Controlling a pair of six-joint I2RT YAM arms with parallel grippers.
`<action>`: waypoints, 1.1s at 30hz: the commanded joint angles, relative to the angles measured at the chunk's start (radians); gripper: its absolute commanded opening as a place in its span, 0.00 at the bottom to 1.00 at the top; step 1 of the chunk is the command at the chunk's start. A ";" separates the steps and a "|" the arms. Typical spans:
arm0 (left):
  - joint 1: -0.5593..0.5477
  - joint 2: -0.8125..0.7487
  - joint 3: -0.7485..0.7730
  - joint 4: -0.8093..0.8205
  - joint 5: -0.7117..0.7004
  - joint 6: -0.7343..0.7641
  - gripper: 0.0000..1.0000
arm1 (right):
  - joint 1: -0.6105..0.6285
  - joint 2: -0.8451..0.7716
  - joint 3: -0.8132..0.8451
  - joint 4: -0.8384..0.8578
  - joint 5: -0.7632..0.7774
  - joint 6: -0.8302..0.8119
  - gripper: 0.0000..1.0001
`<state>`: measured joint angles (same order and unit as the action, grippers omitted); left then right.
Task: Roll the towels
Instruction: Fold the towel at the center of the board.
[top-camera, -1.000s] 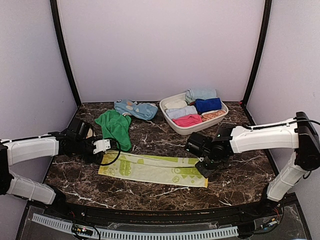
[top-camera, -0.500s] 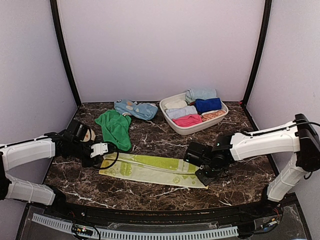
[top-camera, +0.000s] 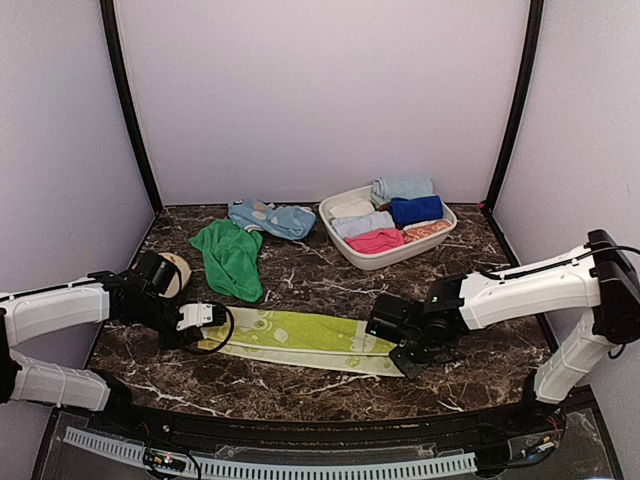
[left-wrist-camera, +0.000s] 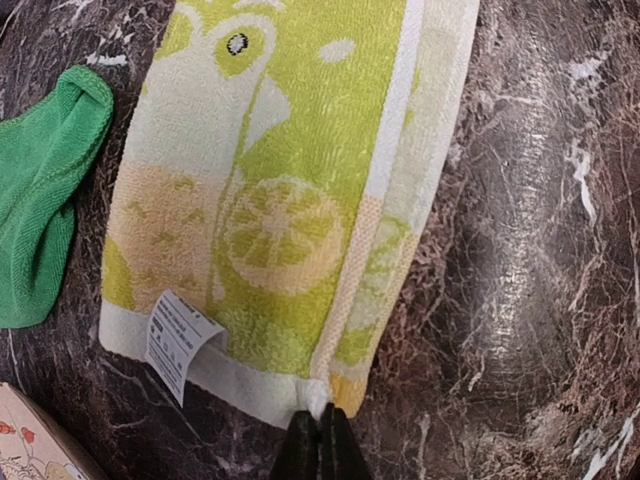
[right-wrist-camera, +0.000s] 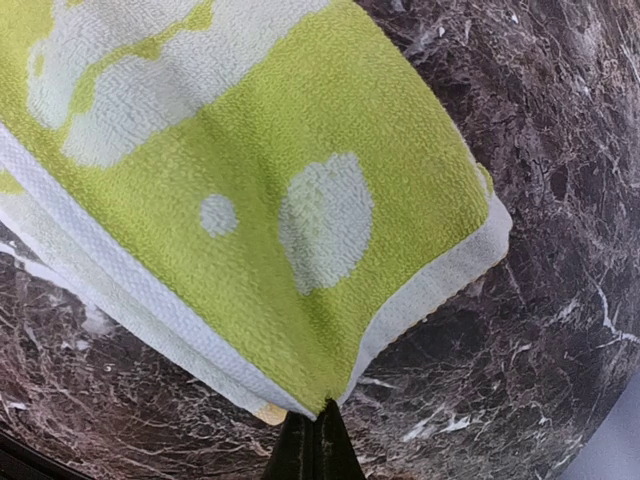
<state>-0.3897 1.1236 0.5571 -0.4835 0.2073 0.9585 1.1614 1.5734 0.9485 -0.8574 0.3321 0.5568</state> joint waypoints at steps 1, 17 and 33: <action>0.005 -0.020 -0.030 -0.050 0.024 0.026 0.00 | 0.024 -0.002 -0.008 0.008 0.005 0.024 0.00; 0.005 0.001 -0.059 -0.089 -0.024 0.089 0.32 | 0.045 -0.009 -0.027 0.011 -0.013 0.045 0.24; 0.003 0.052 0.207 -0.213 0.154 -0.020 0.52 | -0.136 -0.132 0.038 0.087 -0.140 0.054 0.40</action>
<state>-0.3897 1.1275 0.7273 -0.7338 0.2710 1.0199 1.1282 1.4445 0.9657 -0.8585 0.2569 0.6044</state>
